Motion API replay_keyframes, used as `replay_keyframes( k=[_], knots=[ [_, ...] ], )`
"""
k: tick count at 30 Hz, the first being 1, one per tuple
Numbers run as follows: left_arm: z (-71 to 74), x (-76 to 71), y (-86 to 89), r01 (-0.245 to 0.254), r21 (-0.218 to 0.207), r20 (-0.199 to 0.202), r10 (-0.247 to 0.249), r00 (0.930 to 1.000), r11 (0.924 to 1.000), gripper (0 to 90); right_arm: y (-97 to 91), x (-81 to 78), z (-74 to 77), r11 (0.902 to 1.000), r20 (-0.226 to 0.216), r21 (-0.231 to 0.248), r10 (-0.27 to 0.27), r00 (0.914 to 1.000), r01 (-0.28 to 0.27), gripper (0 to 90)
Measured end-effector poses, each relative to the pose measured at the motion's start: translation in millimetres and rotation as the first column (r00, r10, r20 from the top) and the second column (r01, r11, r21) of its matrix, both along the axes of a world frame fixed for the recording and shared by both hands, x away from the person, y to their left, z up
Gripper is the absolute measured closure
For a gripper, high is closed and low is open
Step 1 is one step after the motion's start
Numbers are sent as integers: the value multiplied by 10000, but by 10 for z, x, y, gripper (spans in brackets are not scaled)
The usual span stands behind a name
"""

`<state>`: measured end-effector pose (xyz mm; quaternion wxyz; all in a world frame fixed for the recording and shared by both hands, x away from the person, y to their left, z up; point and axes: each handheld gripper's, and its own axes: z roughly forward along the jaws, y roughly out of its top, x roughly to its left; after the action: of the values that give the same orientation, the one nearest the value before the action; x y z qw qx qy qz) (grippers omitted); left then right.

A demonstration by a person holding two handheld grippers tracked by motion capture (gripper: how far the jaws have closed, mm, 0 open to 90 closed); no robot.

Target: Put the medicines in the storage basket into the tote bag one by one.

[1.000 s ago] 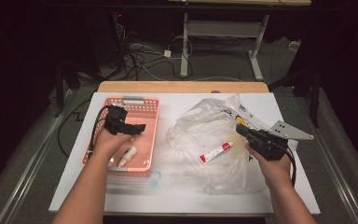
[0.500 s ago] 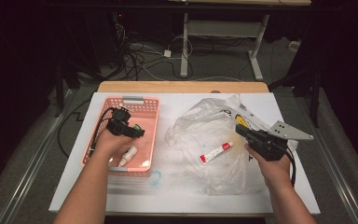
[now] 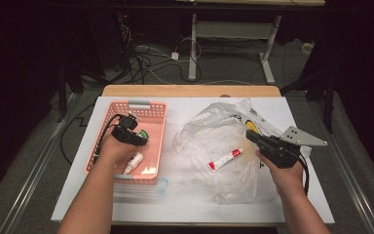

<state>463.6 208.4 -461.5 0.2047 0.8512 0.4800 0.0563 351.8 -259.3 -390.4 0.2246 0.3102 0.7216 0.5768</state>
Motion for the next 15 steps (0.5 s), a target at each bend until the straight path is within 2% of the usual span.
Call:
replay_keyframes(
  k=[5,9,15],
  knots=[
    [-14,-1,-12,54,177,168,-57,9998,9998,481,11,-1,-7,10000,-71,14,7,10000,-7,900],
    [-12,-3,-22,10,227,184,-14,9998,9997,491,9,0,-9,10000,-75,11,-14,10000,14,900],
    [5,-1,-26,-168,23,148,168,9997,9999,493,16,-7,-7,10000,-41,-25,-3,10000,3,900]
  ],
)
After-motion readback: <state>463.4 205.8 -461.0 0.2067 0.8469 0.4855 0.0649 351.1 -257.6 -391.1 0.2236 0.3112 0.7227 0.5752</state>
